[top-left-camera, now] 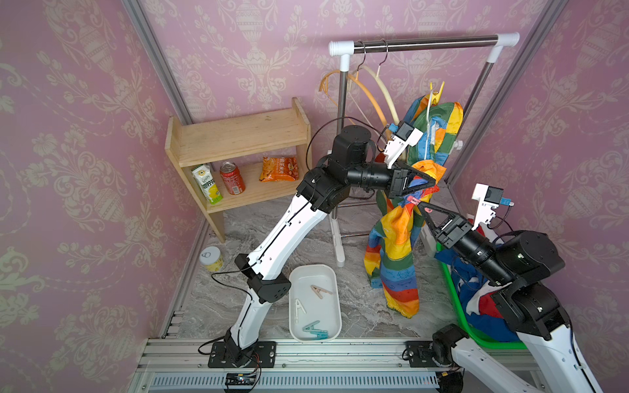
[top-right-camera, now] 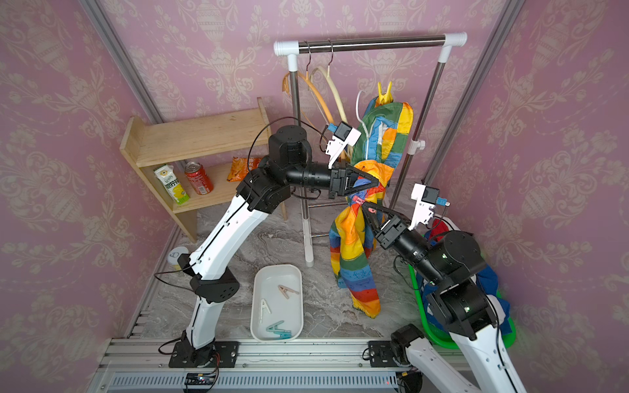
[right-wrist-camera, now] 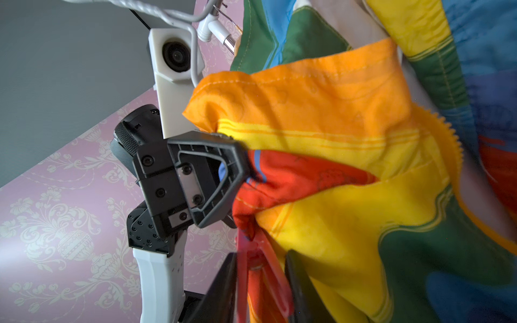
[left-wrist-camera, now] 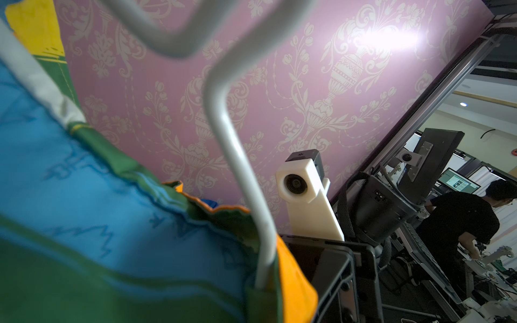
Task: Remove the clothespins securing jackets to the hanger
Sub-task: Remove the clothespin from the hanger.
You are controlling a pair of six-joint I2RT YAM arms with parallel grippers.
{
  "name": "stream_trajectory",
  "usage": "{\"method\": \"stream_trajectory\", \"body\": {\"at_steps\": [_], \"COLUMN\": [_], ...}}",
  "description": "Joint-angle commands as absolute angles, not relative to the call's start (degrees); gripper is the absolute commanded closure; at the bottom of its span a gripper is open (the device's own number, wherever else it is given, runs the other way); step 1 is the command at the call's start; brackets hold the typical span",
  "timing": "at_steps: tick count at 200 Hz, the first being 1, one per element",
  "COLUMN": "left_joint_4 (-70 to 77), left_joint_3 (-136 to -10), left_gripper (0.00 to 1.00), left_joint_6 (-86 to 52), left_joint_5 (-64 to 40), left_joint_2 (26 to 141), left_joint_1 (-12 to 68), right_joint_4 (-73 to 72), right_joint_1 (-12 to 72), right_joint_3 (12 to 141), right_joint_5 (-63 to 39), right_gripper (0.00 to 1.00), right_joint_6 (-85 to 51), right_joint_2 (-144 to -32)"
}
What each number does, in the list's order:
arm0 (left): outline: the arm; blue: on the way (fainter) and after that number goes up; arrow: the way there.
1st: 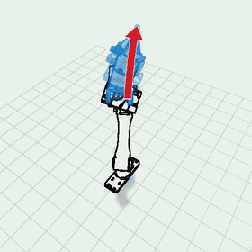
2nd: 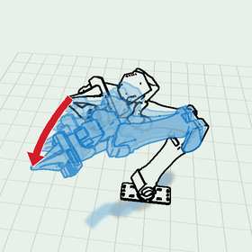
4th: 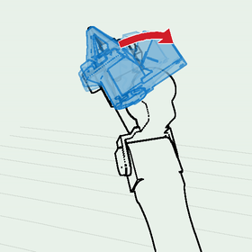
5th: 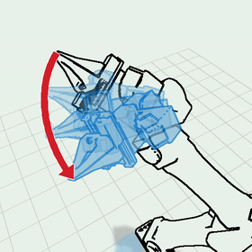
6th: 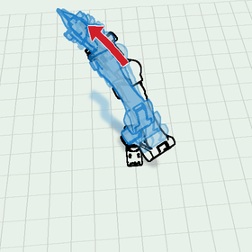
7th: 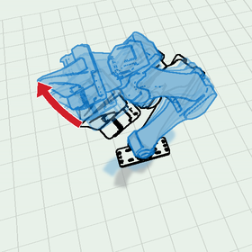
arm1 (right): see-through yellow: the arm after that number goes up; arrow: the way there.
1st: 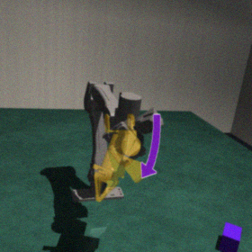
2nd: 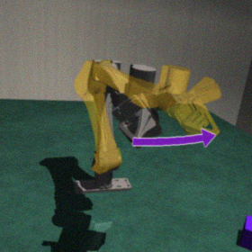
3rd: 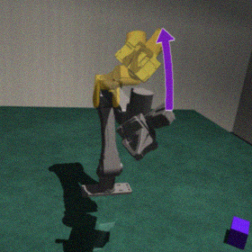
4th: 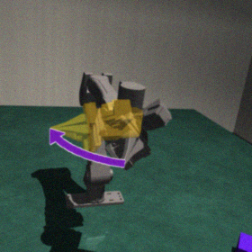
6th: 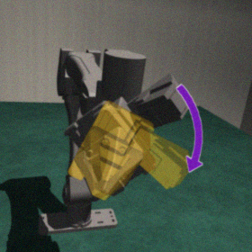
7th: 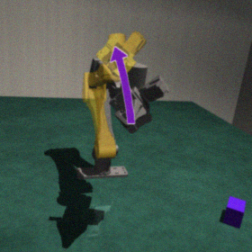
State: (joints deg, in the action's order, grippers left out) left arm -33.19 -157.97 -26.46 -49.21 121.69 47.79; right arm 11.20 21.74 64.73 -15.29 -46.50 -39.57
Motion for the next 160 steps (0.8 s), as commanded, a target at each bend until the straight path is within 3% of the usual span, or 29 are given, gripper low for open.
{"method": "stream_trajectory", "body": {"at_steps": [1, 40, 60, 102, 160], "left_joint_4": [-26.9, -26.5, -26.5, -27.3, -27.9], "left_joint_3": [-158.5, -158.5, -158.5, -158.5, -158.5], "left_gripper": [1.0, 1.0, 1.0, 1.0, 1.0], "left_joint_6": [-25.1, -25.4, -25.5, -25.0, -24.1], "left_joint_5": [-51.3, -51.3, -51.4, -51.0, -49.8], "left_joint_2": [118.6, 118.7, 118.7, 118.6, 118.5], "left_joint_1": [47.8, 47.6, 47.6, 47.4, 46.5], "right_joint_4": [11.3, 12.5, 13.1, 15.8, 34.6], "right_joint_1": [21.3, 21.3, 21.3, 21.3, 21.3], "right_joint_3": [66.0, 64.9, 64.3, 65.2, 76.8], "right_joint_5": [-14.8, -13.6, -12.9, -11.9, -9.4], "right_gripper": [0.74, 0.85, 1.0, 1.0, 1.0], "right_joint_6": [-44.8, -45.6, -46.1, -45.3, -36.3], "right_joint_2": [-38.6, -37.0, -36.5, -35.5, -35.3]}}
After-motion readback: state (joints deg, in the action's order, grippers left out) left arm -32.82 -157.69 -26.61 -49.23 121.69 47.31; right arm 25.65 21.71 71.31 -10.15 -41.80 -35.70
